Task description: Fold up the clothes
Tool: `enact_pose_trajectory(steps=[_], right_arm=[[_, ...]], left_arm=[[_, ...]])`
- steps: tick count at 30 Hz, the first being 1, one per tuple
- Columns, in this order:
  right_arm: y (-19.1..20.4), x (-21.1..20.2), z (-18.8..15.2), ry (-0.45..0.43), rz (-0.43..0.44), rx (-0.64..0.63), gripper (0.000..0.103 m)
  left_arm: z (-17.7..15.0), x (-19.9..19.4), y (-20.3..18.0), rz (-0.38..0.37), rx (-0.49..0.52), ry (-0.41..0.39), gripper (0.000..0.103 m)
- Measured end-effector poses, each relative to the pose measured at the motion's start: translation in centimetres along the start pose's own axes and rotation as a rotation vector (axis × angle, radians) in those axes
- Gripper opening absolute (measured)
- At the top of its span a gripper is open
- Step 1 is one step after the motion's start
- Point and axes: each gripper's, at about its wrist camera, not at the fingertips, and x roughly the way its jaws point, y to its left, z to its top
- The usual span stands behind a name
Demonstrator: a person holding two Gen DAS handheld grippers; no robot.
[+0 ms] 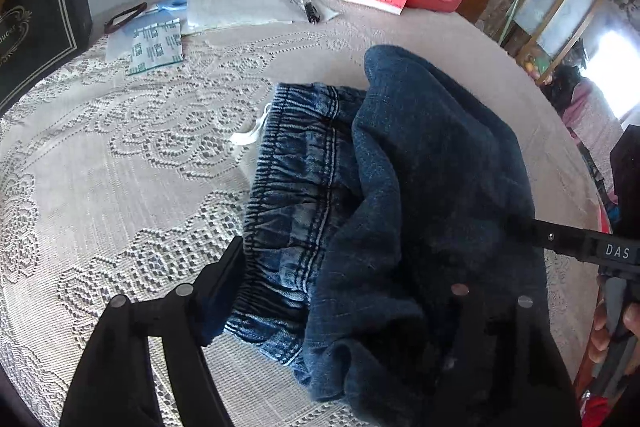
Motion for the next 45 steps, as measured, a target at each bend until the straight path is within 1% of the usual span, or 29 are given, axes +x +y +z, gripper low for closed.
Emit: enact_pose_trajectory(steps=[2,4,5,6,9,13,14,15,16,18,21,22,23,25,26,28,29,30,31,32,34,35,36,39,40,41,42,44,45], right_arm=[[0.2,0.1,0.0,0.005,-0.014,0.0,0.05],[0.4,0.0,0.1,0.012,-0.028,0.007,0.049],[0.5,-0.1,0.0,0.019,-0.039,0.016,0.044],[0.9,-0.3,-0.2,0.013,-0.047,-0.006,0.033],[1.6,-0.1,-0.7,0.007,-0.081,-0.079,0.031],[1.2,-0.1,-0.3,0.015,-0.057,-0.089,0.031],[1.5,-0.1,-0.4,0.009,-0.072,-0.124,0.03],[2.3,-0.2,-0.5,-0.001,-0.098,-0.175,0.026],[3.2,-0.7,-0.7,-0.024,-0.126,-0.242,0.022],[4.4,-1.7,-0.8,-0.066,-0.15,-0.319,0.018],[5.2,-3.3,-0.2,-0.086,-0.112,-0.371,0.017],[5.4,-3.8,0.0,-0.088,-0.094,-0.385,0.017],[5.7,-4.1,0.1,-0.087,-0.085,-0.403,0.017],[6.5,-5.3,0.2,-0.099,-0.047,-0.441,0.016],[6.9,-5.8,0.2,-0.103,-0.029,-0.46,0.016],[7.7,-5.6,0.4,-0.082,-0.02,-0.484,0.016],[7.3,-5.0,0.8,-0.043,-0.027,-0.47,0.016],[6.9,-4.4,1.0,-0.015,-0.028,-0.446,0.016],[5.9,-3.6,1.3,0.014,-0.028,-0.416,0.017],[4.7,-2.8,1.5,0.035,-0.02,-0.389,0.018],[2.8,-2.4,1.5,0.047,-0.008,-0.335,0.022],[1.8,-2.3,1.5,0.049,0.003,-0.307,0.027],[1.1,-2.3,1.5,0.049,0.015,-0.287,0.035],[-0.6,-2.4,1.4,0.049,0.062,-0.234,0.042],[-0.9,-2.4,1.5,0.051,0.073,-0.218,0.044],[-1.1,-2.3,1.5,0.053,0.085,-0.203,0.051],[-1.2,-2.2,1.5,0.054,0.101,-0.192,0.062],[-1.0,-1.8,1.3,0.056,0.136,-0.176,0.07],[-0.6,-1.4,1.2,0.06,0.142,-0.178,0.07]], left_arm=[[0.0,-0.2,0.0,0.002,-0.012,-0.004,0.073],[-0.3,-0.5,-0.3,0.008,-0.036,-0.001,0.07],[-0.5,-0.7,-0.4,0.012,-0.043,-0.004,0.069],[-0.8,-0.9,-0.5,0.015,-0.05,-0.006,0.069],[-1.5,-0.8,-0.5,0.015,-0.06,-0.032,0.069],[-1.7,-0.9,-1.0,0.046,-0.094,-0.06,0.068],[-1.9,-1.2,-1.2,0.056,-0.105,-0.069,0.067],[-2.2,-1.7,-1.4,0.063,-0.117,-0.08,0.066],[-2.6,-2.3,-1.6,0.065,-0.127,-0.092,0.065],[-2.9,-3.2,-2.1,0.071,-0.141,-0.116,0.064],[-3.4,-4.7,-2.3,0.097,-0.174,-0.146,0.061],[-3.5,-5.4,-2.3,0.104,-0.187,-0.16,0.056],[-3.6,-6.3,-2.3,0.112,-0.197,-0.178,0.041],[-3.5,-8.0,-2.5,0.122,-0.216,-0.203,0.031],[-3.5,-8.4,-2.4,0.129,-0.232,-0.187,0.029],[-3.8,-8.2,-2.0,0.119,-0.262,-0.141,0.029],[-4.0,-8.0,-1.7,0.11,-0.279,-0.121,0.029],[-4.2,-7.8,-1.5,0.105,-0.289,-0.109,0.03],[-4.4,-7.6,-1.5,0.114,-0.286,-0.112,0.045],[-4.4,-7.6,-1.6,0.13,-0.277,-0.121,0.073],[-4.3,-7.6,-1.8,0.153,-0.259,-0.142,0.1],[-4.1,-7.5,-1.9,0.165,-0.254,-0.149,0.103],[-3.9,-7.3,-1.9,0.183,-0.245,-0.148,0.103],[-3.2,-6.0,-2.0,0.257,-0.212,-0.118,0.103],[-3.1,-5.4,-1.9,0.266,-0.21,-0.109,0.103],[-3.0,-4.8,-1.8,0.262,-0.211,-0.097,0.103],[-3.0,-4.0,-1.6,0.249,-0.215,-0.079,0.103],[-3.4,-2.3,-1.1,0.212,-0.234,-0.042,0.103],[-3.5,-1.7,-0.9,0.196,-0.242,-0.033,0.103]])
